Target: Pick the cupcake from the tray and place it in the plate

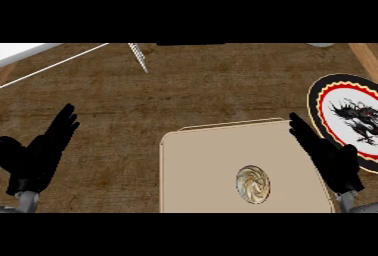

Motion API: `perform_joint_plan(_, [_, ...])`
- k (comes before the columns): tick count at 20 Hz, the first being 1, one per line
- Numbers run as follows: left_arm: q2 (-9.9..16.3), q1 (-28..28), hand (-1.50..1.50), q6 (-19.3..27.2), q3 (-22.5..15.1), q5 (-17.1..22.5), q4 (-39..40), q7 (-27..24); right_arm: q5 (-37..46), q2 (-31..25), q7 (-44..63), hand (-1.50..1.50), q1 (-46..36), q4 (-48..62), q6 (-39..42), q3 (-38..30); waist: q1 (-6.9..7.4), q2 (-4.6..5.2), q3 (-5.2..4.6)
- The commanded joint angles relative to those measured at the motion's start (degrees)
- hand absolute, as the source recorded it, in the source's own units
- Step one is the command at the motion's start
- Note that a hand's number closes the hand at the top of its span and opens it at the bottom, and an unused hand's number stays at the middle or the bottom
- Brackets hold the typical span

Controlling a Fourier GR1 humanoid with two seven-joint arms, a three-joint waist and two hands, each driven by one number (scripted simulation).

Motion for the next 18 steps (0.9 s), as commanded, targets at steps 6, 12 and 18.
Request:
perform_joint_plan(6, [-7.2,-0.01,0.0,0.03,-4.15,0.34,7.05,1.14,-9.36,-0.14,-8.18,1.5,-22.97,-5.82,13.43,-7.93,4.29,0.73,-0.13])
perform_joint_plan(12, [-12.65,-0.93,0.0,-2.01,-4.67,1.36,12.2,-1.96,4.06,-0.65,-24.06,-1.5,-18.06,7.91,4.7,-13.09,1.97,0.32,-0.09])
perform_joint_plan(18, [-13.92,0.2,0.0,-3.41,-2.34,-0.5,12.75,-2.45,3.84,-2.96,-28.92,-1.5,-17.5,10.06,15.88,-16.41,1.83,-0.03,-0.12])
